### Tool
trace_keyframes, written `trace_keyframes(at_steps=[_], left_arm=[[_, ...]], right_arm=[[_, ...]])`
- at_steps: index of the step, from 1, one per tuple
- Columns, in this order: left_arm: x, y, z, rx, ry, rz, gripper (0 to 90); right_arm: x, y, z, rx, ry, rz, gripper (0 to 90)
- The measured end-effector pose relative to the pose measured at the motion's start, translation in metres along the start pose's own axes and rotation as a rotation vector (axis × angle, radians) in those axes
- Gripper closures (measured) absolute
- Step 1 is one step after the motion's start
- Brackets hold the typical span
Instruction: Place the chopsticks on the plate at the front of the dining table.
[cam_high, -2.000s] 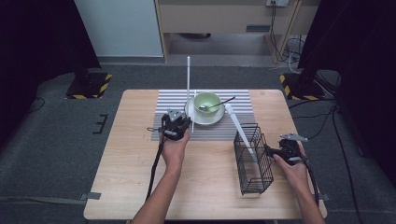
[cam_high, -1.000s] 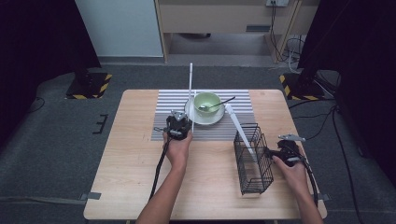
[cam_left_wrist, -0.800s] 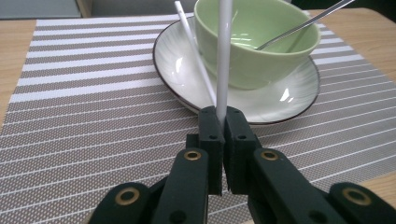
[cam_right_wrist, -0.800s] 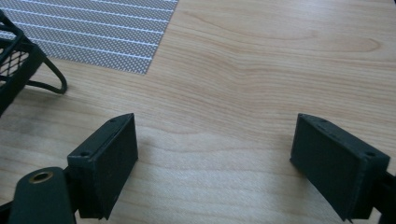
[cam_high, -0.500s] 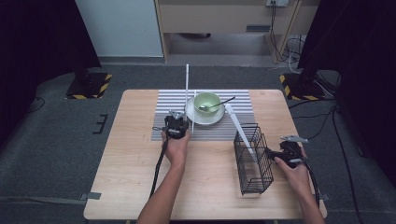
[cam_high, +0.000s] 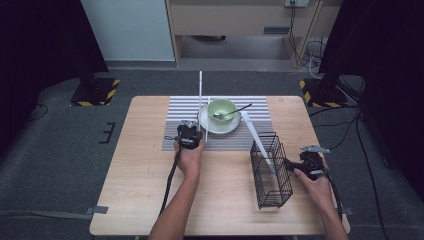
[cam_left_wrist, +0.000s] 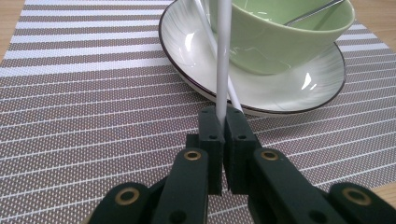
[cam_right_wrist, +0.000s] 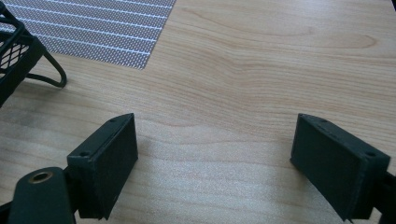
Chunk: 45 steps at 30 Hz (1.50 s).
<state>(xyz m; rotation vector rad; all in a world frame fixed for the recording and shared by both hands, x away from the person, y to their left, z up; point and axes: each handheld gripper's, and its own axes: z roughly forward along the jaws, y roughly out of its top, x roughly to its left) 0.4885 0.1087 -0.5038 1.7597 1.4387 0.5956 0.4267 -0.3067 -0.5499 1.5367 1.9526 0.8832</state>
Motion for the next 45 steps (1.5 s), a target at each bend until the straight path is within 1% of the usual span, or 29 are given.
trace_keyframes(at_steps=[7,11,22,27,41,45], left_arm=[[0.0004,-0.0012,0.0031,0.007,-0.002,-0.014,86.7],[-0.0009,-0.0018,0.0037,0.011,-0.002,-0.01,86.7],[-0.0016,-0.001,0.0024,0.009,-0.005,-0.014,86.6],[-0.0004,-0.0001,0.0013,0.001,0.0,-0.024,86.5],[-0.0005,0.0002,0.0009,-0.002,0.004,-0.031,86.6],[-0.0001,0.0008,-0.0002,-0.005,0.017,-0.026,86.8]], right_arm=[[0.0,0.0,0.0,0.0,0.0,0.0,14.5],[0.0,0.0,0.0,0.0,0.0,0.0,14.5],[0.0,-0.0001,-0.0001,0.0,0.001,-0.002,14.5],[-0.0001,-0.0001,-0.0002,0.001,0.003,-0.003,14.5],[0.0,-0.0002,-0.0003,0.001,0.005,-0.003,14.5],[-0.0001,-0.0002,-0.0003,0.001,0.005,-0.003,14.5]])
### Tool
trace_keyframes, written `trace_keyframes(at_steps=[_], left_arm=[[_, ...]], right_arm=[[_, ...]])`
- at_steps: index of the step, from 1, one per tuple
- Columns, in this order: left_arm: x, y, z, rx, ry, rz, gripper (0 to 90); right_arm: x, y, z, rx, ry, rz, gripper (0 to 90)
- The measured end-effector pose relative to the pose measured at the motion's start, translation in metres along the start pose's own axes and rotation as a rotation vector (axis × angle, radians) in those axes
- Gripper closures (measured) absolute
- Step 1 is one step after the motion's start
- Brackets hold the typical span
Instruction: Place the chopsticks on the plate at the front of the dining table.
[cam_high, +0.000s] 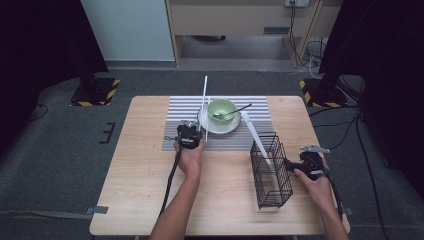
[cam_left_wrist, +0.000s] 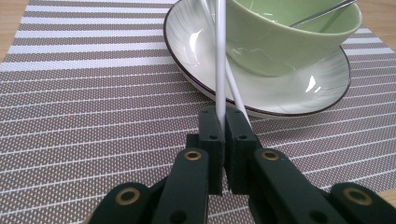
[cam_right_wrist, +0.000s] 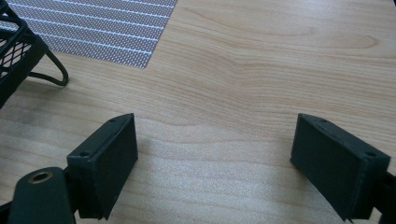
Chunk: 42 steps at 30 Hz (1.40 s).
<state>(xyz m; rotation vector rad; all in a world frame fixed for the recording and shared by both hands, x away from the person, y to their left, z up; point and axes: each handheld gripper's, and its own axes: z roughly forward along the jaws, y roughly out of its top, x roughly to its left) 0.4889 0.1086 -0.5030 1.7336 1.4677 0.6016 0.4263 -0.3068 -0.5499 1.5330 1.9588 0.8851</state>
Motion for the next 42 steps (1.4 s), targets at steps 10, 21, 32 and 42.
trace_keyframes(at_steps=[10,21,32,42], left_arm=[[0.0003,-0.0012,0.0036,0.042,0.024,-0.014,86.7],[0.001,-0.0007,0.0032,0.038,0.027,-0.018,86.6],[0.0014,-0.001,0.0035,0.04,0.029,-0.019,86.5],[0.0027,-0.001,0.0032,0.045,0.037,-0.017,86.5]], right_arm=[[0.0001,-0.0001,-0.0001,0.0,0.002,0.0,14.5],[0.0,-0.0001,-0.0002,0.001,0.003,-0.001,14.5],[-0.0001,-0.0001,-0.0002,0.001,0.003,-0.001,14.5],[-0.0001,-0.0001,-0.0002,0.001,0.004,-0.001,14.5]])
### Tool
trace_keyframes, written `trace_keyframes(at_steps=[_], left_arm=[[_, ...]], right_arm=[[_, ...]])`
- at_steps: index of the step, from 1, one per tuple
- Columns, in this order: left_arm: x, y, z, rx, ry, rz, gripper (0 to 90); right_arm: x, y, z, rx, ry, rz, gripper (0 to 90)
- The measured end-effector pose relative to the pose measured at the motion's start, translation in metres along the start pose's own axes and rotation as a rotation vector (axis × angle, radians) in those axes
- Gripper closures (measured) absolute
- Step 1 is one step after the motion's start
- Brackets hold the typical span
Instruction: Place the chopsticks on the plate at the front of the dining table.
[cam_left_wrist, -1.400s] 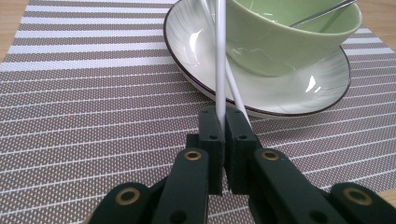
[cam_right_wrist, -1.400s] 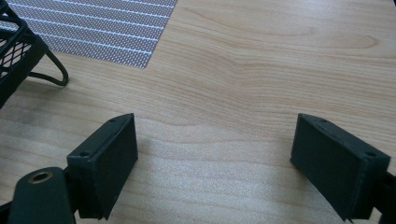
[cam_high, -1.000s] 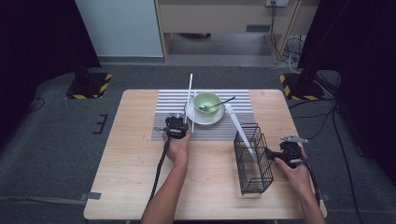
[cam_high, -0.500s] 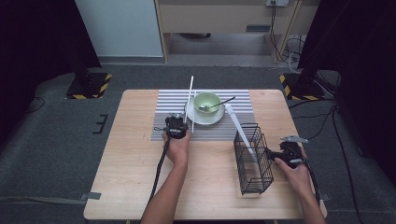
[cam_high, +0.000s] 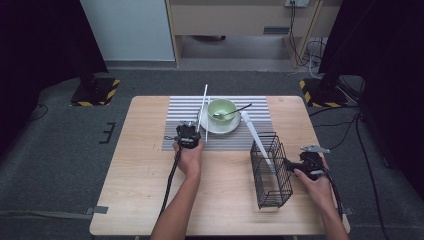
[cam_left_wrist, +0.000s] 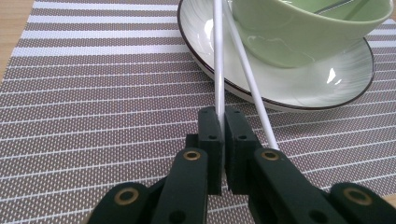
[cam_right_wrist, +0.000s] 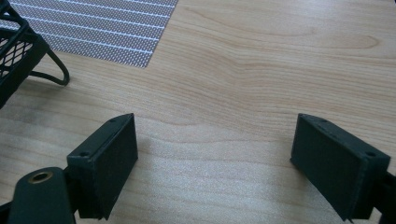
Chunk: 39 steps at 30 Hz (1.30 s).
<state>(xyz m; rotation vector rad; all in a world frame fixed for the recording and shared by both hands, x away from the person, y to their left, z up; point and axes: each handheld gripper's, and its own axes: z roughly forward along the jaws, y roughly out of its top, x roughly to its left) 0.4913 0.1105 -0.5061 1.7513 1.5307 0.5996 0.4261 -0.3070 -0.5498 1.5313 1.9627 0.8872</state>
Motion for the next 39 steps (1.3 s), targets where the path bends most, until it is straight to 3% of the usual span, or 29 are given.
trace_keyframes(at_steps=[15,28,39], left_arm=[[0.0022,-0.0018,0.0039,0.012,0.005,-0.002,86.5],[-0.0014,-0.0043,0.0062,0.033,0.045,0.008,86.5],[-0.0011,-0.0066,0.0079,0.037,0.038,0.003,86.4]], right_arm=[[-0.0003,-0.0001,-0.0001,0.0,0.003,-0.003,14.5],[-0.0003,-0.0001,-0.0001,0.0,0.003,-0.003,14.5],[-0.0003,-0.0001,-0.0001,0.0,0.003,-0.003,14.5]])
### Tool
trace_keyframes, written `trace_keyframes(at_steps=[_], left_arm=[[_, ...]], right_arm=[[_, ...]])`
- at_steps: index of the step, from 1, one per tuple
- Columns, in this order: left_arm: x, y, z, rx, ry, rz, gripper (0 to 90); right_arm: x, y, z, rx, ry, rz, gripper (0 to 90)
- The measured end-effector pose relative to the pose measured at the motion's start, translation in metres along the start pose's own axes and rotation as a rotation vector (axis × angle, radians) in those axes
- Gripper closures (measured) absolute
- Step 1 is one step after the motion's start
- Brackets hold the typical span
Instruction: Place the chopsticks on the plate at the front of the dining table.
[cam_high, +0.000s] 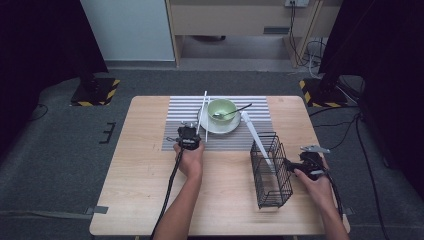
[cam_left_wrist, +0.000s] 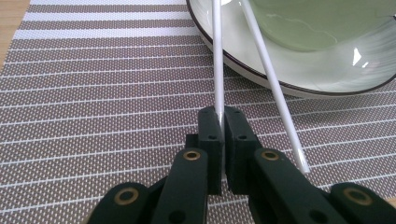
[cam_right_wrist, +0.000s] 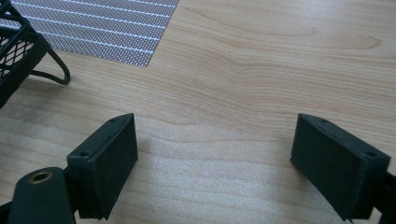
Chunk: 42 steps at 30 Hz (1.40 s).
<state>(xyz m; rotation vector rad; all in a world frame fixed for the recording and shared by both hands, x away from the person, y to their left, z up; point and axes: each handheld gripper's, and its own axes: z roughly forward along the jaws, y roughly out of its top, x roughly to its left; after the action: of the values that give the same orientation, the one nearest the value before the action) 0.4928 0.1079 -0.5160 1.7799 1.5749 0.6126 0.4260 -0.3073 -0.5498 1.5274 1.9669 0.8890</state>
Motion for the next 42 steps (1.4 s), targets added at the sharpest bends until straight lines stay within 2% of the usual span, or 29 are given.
trace_keyframes(at_steps=[7,20,42], left_arm=[[0.0009,-0.0023,0.0002,-0.021,-0.009,0.003,86.4],[0.0005,-0.0047,0.0036,0.002,0.002,-0.007,86.4],[-0.0018,-0.0042,0.0029,0.003,-0.003,-0.023,86.0]], right_arm=[[0.0,0.0,0.0,0.0,0.0,0.0,14.5],[0.0001,0.0,0.0,0.0,0.0,0.002,14.5],[0.0002,-0.0001,-0.0001,0.0,0.0,0.002,14.5]])
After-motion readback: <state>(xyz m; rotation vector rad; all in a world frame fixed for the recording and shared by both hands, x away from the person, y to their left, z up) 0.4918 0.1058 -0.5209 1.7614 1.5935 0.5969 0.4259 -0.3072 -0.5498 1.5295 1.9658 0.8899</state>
